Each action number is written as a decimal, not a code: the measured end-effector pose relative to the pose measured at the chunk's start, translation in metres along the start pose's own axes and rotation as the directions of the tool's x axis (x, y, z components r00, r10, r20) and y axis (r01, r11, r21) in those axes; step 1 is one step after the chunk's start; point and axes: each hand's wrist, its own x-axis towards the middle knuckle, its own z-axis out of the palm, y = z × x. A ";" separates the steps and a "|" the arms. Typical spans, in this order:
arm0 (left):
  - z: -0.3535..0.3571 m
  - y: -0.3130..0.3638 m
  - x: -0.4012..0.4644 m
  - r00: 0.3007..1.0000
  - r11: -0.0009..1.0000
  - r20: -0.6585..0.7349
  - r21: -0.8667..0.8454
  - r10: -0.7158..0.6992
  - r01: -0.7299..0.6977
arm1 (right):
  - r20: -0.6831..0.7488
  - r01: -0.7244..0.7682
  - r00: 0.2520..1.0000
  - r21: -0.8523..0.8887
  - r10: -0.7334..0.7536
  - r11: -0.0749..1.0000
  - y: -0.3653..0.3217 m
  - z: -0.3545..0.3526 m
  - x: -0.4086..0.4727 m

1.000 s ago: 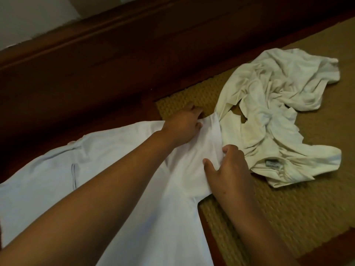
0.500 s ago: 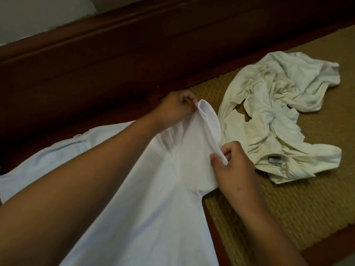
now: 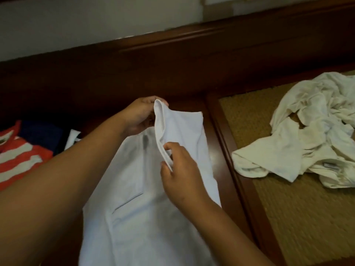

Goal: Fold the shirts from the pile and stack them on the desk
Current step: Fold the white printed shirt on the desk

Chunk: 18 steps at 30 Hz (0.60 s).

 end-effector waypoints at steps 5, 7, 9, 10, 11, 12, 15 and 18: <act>-0.053 -0.070 -0.026 0.901 0.967 -0.379 -0.215 -0.209 0.134 | 0.318 0.073 0.948 -0.184 -0.011 0.980 0.000 0.064 -0.015; -0.065 -0.100 -0.036 0.804 0.988 -0.578 -0.024 -0.138 0.152 | 0.387 0.097 0.921 -0.140 -0.036 0.985 0.008 0.069 -0.042; -0.064 -0.120 -0.049 0.757 0.937 -0.651 0.294 0.053 0.188 | 0.367 0.106 0.929 -0.130 -0.052 0.986 0.024 0.067 -0.073; -0.058 -0.125 -0.055 0.759 0.911 -0.642 0.368 0.106 0.184 | 0.308 0.113 0.949 -0.151 -0.062 0.982 0.035 0.064 -0.087; -0.052 -0.129 -0.059 0.773 0.900 -0.621 0.402 0.132 0.170 | 0.254 0.107 0.965 -0.178 -0.059 0.978 0.047 0.061 -0.098; -0.046 -0.133 -0.059 0.790 0.890 -0.596 0.427 0.143 0.160 | 0.211 0.092 0.976 -0.206 -0.048 0.974 0.056 0.056 -0.107; -0.030 -0.135 -0.050 0.831 0.851 -0.534 0.499 0.156 0.162 | 0.116 0.004 0.993 -0.269 0.028 0.963 0.068 0.037 -0.112; -0.017 -0.132 -0.039 0.854 0.774 -0.480 0.612 0.199 0.164 | 0.076 0.003 0.997 -0.246 0.016 0.969 0.063 0.018 -0.085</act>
